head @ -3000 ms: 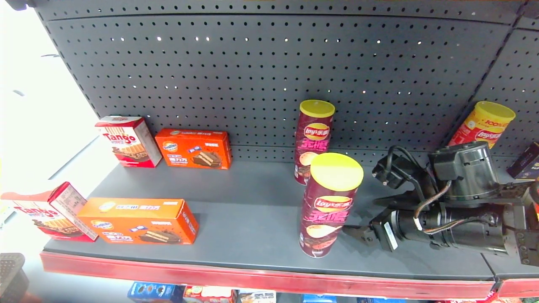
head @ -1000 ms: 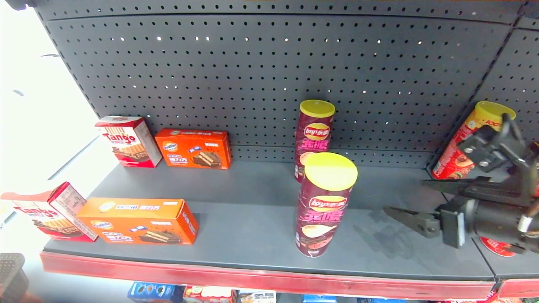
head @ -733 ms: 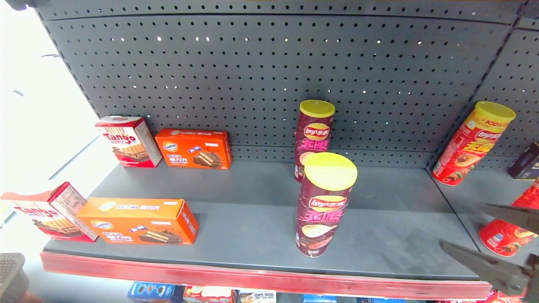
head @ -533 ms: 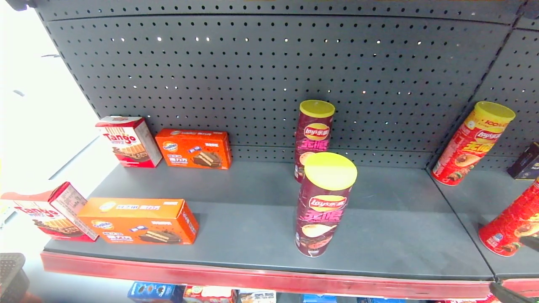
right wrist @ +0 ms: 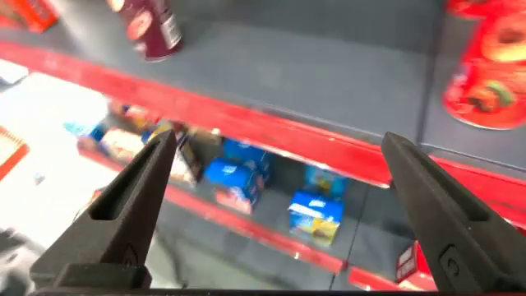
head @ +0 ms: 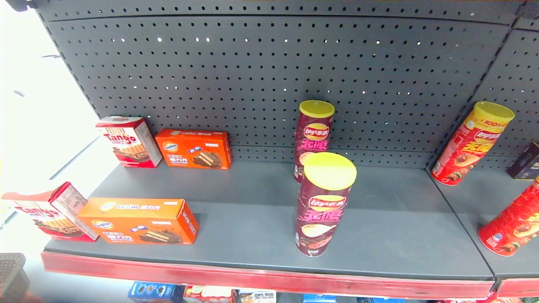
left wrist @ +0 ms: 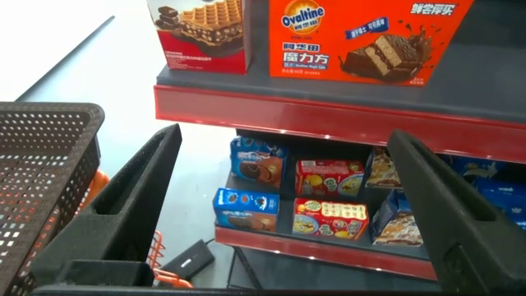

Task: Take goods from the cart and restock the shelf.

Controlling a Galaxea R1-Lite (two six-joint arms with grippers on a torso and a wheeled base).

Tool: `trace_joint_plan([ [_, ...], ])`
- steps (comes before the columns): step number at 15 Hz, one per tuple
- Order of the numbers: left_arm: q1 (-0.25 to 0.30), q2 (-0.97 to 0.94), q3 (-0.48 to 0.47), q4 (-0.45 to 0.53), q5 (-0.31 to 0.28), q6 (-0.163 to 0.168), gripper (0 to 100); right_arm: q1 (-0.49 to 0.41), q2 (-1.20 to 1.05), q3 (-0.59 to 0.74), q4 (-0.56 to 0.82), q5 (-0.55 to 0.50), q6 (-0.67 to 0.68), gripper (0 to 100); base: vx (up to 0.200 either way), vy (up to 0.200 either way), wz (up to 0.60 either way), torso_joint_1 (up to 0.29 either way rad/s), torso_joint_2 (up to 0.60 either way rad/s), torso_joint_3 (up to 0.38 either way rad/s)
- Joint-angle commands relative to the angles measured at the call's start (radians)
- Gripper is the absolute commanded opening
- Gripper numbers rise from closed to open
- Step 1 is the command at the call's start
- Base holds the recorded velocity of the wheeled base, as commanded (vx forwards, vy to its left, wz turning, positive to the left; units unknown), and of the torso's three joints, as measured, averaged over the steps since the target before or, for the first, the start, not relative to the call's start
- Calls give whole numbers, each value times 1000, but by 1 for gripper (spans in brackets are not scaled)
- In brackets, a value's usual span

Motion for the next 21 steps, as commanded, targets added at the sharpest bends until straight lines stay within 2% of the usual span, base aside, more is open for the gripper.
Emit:
trace_joint_plan([
  [1, 0, 1, -1, 0, 0, 1, 100, -235, 86, 26, 17, 0, -5, 100, 0, 0, 0, 0, 0, 0],
  [2, 0, 1, -1, 0, 0, 1, 100, -235, 86, 26, 17, 0, -5, 100, 0, 0, 0, 0, 0, 0],
  [3, 0, 1, 0, -3, 0, -1, 100, -350, -3, 29, 13, 6, -15, 100, 0, 0, 0, 0, 0, 0],
  [4, 0, 1, 2, -7, 0, 1, 100, -376, -83, 29, 13, -2, -13, 100, 0, 0, 0, 0, 0, 0],
  [14, 2, 1, 2, -8, 0, 1, 100, -378, -83, 29, 11, 4, -22, 100, 0, 0, 0, 0, 0, 0],
  [17, 2, 1, 2, -8, -3, -1, 100, -378, -83, 29, 11, 4, -22, 100, -200, 0, 0, 9, 7, -2],
  [21, 2, 1, 2, -8, -6, -1, 100, -379, -83, 29, 13, 6, -22, 100, 0, 0, 0, 0, 0, 0],
])
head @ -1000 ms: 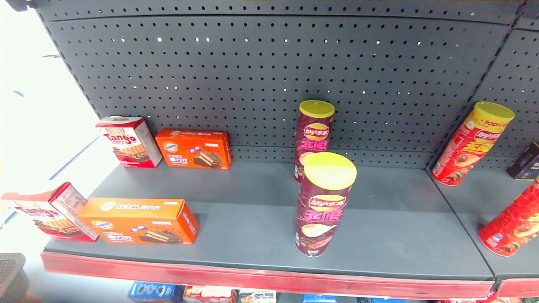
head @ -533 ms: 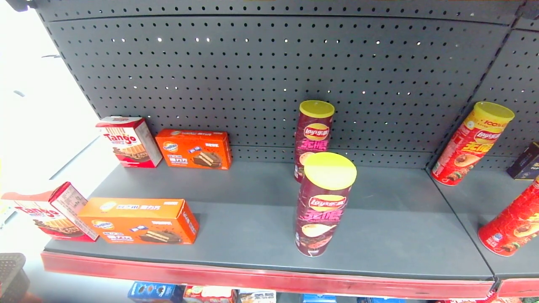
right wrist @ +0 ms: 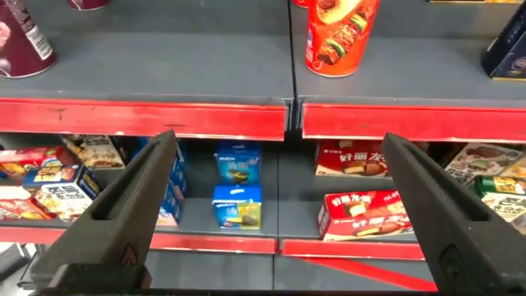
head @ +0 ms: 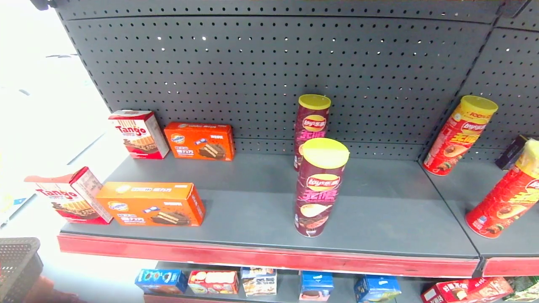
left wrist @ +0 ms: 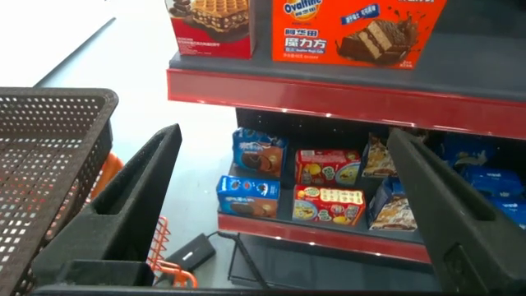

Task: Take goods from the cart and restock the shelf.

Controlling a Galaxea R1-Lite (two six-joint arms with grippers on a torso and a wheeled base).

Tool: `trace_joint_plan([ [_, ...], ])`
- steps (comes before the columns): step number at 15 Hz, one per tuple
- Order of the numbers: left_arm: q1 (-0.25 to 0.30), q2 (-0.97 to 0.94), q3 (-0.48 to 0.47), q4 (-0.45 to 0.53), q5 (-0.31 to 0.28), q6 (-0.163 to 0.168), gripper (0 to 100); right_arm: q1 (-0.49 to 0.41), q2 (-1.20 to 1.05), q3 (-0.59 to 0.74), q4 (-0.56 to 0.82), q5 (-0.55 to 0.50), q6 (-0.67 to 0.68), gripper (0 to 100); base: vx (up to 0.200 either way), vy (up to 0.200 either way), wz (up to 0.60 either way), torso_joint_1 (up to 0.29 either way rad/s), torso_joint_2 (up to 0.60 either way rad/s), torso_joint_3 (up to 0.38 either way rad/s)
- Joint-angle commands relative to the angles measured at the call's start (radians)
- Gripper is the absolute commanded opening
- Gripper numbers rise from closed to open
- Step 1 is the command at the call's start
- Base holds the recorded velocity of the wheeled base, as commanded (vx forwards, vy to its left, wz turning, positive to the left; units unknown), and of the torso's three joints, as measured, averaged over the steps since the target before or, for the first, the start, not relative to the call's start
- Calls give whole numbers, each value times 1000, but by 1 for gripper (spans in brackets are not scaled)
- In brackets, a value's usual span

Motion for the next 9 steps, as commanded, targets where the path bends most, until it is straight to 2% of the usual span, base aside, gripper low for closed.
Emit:
trace_joint_plan([
  [1, 1, 1, 0, 0, 0, -1, 100, 0, 2, 0, -1, 0, 2, 100, 0, 0, -600, 32, 22, -7],
  [6, 1, 1, 0, 0, 2, -1, 100, 0, 2, 0, -1, 2, -1, 100, 0, 0, 0, 0, 0, 0],
  [7, 1, 1, 0, 0, 2, -1, 100, 0, 2, 0, 1, 2, -1, 100, 0, 0, -600, -2, 2, 2],
  [9, 1, 1, 0, 0, 2, -1, 100, 0, 2, 0, 1, 2, -1, 100, 0, 0, 0, 0, 0, 0],
])
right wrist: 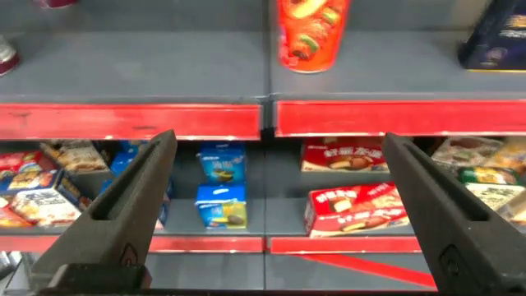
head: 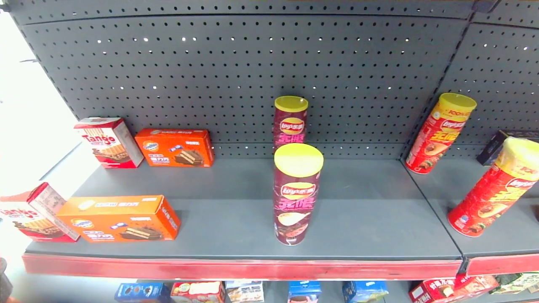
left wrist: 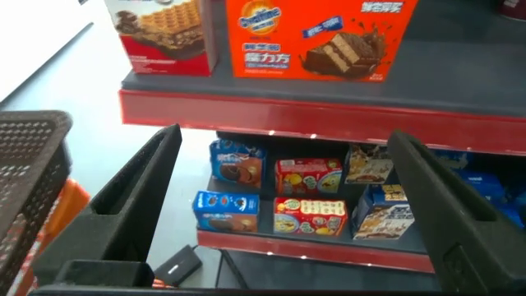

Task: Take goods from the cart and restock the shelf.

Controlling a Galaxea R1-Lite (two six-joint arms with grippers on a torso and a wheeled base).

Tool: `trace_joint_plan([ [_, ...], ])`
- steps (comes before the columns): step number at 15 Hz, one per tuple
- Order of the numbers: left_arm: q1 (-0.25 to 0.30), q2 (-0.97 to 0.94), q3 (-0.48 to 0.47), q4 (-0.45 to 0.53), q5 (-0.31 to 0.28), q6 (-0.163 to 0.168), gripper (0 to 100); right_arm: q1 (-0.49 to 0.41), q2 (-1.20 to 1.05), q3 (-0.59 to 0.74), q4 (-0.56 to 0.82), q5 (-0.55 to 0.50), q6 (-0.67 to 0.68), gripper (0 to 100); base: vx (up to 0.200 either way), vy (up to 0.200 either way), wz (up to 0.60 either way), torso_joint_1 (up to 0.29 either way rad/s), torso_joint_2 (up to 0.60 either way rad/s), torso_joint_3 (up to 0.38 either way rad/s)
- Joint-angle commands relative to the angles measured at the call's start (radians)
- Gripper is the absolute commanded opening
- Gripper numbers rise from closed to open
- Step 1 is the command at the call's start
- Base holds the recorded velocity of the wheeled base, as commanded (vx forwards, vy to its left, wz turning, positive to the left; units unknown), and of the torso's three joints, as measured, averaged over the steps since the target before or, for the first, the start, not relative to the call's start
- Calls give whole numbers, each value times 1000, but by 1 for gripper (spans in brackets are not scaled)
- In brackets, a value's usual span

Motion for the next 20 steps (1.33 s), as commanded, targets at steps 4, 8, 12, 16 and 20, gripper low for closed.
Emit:
trace_joint_plan([
  [4, 0, 0, 0, -1, 0, 0, 100, 0, 2, 0, -2, 0, 0, 100, 0, 0, 0, 0, 0, 0],
  [8, 0, 0, 0, -1, 0, 0, 100, -1, 2, 0, 0, 0, 0, 100, 0, 0, 0, 0, 0, 0],
  [12, 0, 0, 0, -1, 0, 0, 100, -1, 2, 0, 0, 0, 0, 100, 0, 0, 0, 0, 0, 0],
  [16, 0, 0, 0, -1, 0, 0, 100, -1, 2, 0, -2, 0, 0, 100, 0, 0, 0, 0, 0, 0],
  [20, 0, 0, 0, -1, -1, 1, 100, -1, 2, 0, 0, 0, 0, 100, 0, 0, 0, 0, 0, 0],
])
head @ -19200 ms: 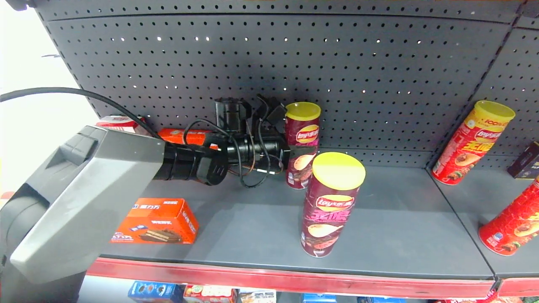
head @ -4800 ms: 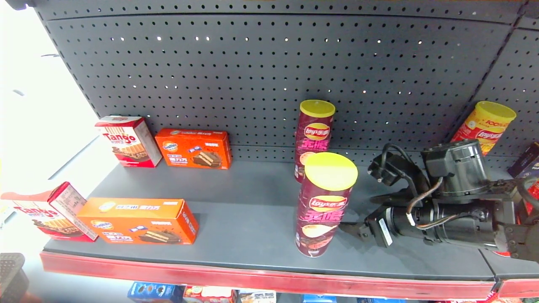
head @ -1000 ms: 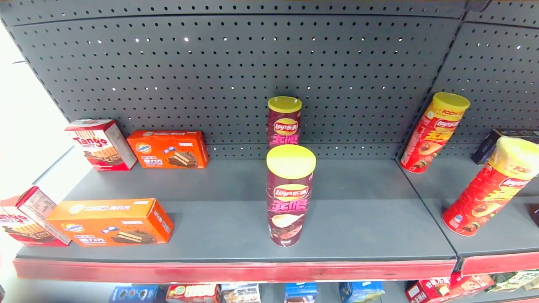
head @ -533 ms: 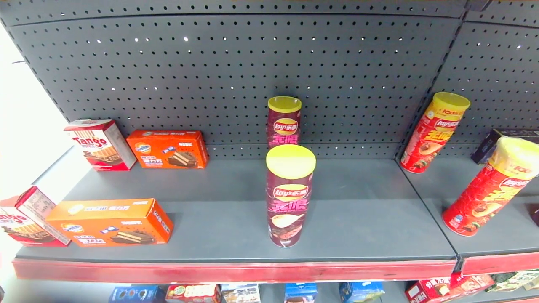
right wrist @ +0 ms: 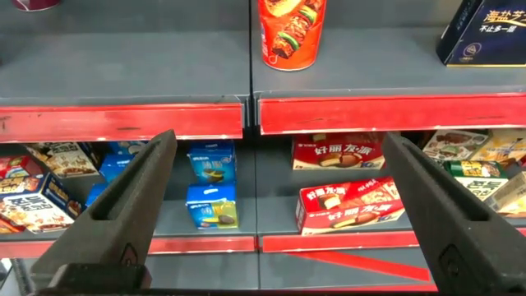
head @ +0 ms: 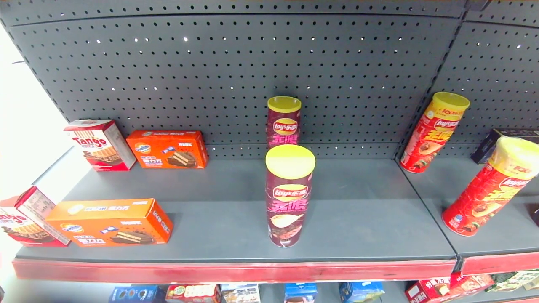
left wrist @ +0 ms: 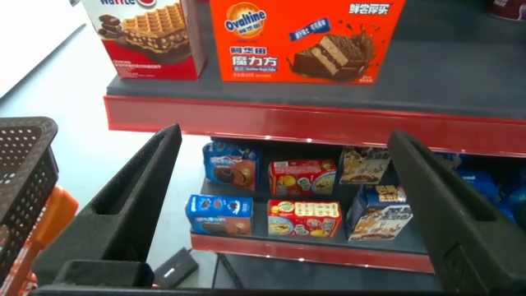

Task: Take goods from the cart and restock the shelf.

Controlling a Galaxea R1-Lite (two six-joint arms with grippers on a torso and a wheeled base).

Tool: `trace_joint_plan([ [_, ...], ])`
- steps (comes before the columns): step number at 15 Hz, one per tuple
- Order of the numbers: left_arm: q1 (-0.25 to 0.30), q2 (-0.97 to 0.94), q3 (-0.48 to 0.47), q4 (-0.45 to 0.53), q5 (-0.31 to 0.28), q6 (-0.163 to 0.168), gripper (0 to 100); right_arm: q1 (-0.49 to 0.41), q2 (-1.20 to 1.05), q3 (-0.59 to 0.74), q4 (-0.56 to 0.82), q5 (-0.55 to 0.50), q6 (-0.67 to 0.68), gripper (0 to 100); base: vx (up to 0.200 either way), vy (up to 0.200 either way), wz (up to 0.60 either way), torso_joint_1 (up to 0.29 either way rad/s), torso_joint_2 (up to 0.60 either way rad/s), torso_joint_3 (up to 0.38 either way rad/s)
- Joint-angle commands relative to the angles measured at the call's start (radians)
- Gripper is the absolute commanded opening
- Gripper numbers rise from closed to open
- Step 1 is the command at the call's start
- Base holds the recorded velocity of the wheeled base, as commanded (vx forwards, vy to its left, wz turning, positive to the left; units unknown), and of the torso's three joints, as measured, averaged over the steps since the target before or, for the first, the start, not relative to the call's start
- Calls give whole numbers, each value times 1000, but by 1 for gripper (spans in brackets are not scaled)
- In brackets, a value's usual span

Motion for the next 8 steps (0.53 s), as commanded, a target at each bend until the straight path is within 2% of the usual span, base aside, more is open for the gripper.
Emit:
trace_joint_plan([
  [1, 0, 0, 0, -1, 2, -1, 100, 2, 2, 0, 0, 0, 0, 100, 0, 0, 0, 0, 0, 0],
  [3, 0, 0, 0, -1, 2, 0, 100, 2, 2, 0, -2, 0, 0, 100, 200, 0, 0, -2, 2, 2],
  [8, 0, 0, 0, -1, 2, -1, 100, 2, 2, 0, -2, 0, 0, 100, 0, 0, 0, 0, 0, 0],
])
